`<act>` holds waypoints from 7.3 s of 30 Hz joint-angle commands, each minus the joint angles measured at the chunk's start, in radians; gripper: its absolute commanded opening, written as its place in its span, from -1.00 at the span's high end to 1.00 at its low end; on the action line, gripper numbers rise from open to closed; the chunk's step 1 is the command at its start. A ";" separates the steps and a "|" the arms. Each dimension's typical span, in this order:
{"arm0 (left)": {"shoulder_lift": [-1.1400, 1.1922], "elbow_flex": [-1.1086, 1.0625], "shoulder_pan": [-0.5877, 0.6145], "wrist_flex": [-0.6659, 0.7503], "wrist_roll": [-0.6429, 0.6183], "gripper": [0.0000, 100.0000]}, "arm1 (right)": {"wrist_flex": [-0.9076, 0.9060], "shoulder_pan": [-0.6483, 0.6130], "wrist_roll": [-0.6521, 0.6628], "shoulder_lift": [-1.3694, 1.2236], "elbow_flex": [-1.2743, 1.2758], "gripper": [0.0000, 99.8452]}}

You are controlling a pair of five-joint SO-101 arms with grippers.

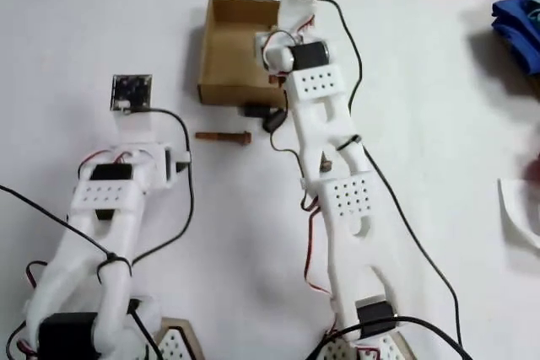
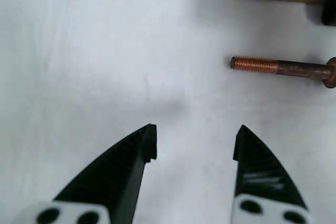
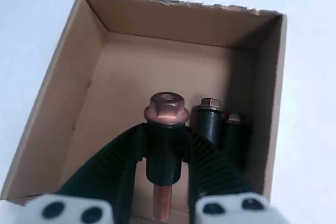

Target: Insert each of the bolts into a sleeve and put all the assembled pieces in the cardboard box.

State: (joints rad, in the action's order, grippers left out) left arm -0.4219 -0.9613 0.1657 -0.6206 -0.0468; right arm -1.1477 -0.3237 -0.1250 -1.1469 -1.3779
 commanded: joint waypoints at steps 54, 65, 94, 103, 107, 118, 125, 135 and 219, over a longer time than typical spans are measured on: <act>0.000 0.004 0.006 0.012 0.006 0.49 | -0.148 0.048 0.081 -0.054 -0.285 0.97; 0.000 0.004 0.002 0.015 0.006 0.49 | -0.615 0.059 0.081 0.148 -0.285 0.58; 0.000 0.004 0.002 0.014 0.008 0.49 | -0.440 -0.111 -0.215 0.526 0.704 0.58; 0.000 0.004 0.005 0.012 0.008 0.49 | -0.263 -0.131 -0.391 0.390 0.703 0.58; 0.000 0.004 0.003 0.014 0.008 0.49 | -0.202 -0.130 -0.394 0.363 0.703 0.58; 0.000 0.004 0.003 0.014 0.008 0.49 | -0.110 -0.119 -0.554 0.361 0.706 0.69; 0.000 0.004 0.003 0.014 0.008 0.49 | -0.111 -0.091 -0.612 0.361 0.709 0.78; 0.000 0.004 0.005 0.014 0.008 0.49 | -0.151 -0.085 -0.612 0.360 0.710 0.78; 0.000 0.004 0.002 0.018 0.008 0.49 | -0.334 -0.133 -0.203 1.336 1.462 0.96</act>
State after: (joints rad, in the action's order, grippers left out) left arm -0.4219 -0.9613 0.1642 -0.6206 -0.0468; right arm -1.6019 -0.4450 -0.3368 0.0038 -0.0798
